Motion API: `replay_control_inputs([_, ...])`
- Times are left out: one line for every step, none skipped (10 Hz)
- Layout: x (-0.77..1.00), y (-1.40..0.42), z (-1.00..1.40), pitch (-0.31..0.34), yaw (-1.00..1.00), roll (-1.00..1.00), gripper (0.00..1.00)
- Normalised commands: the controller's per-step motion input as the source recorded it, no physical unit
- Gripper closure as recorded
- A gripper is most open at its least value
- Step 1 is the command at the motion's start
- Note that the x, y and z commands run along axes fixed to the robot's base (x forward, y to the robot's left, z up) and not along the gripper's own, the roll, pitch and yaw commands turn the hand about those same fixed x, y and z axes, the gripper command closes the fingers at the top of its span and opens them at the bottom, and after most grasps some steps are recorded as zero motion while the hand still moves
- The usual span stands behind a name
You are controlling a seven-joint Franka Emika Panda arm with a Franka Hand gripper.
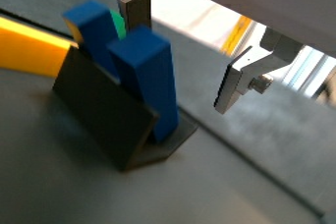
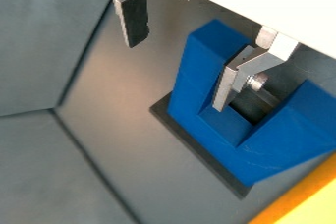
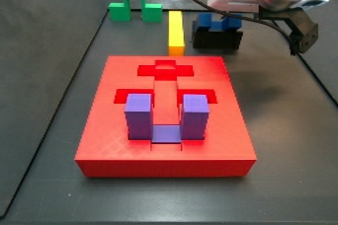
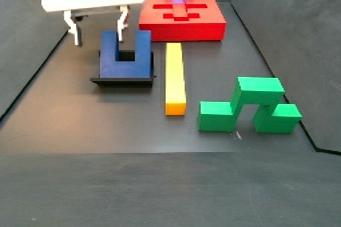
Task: Pick up the blue object. Move up. Place the blue object on the fixture. Regrasp the blue object. Move to above the board. Insert the blue object.
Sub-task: Regrasp the blue object.
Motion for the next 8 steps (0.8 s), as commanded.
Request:
replay_control_inputs([0.0, 0.03, -0.27, 0.08, 0.0, -0.25, 0.0])
replay_control_inputs([-0.04, 0.0, -0.25, 0.066, 0.0, -0.09, 0.0])
replay_control_inputs([-0.05, 0.0, -0.17, 0.02, 0.0, 0.0, 0.0])
replay_control_inputs([0.0, 0.0, 0.0, 0.046, 0.0, 0.0, 0.0])
replay_control_inputs([0.0, -0.05, 0.0, 0.02, 0.0, 0.04, 0.0])
replay_control_inputs([-0.01, -0.12, 0.0, 0.0, 0.0, 0.17, 0.0])
replay_control_inputs([0.0, -0.14, 0.0, 0.0, 0.0, 0.24, 0.0])
replay_control_inputs([0.0, -0.13, 0.0, 0.0, 0.0, 0.21, 0.0])
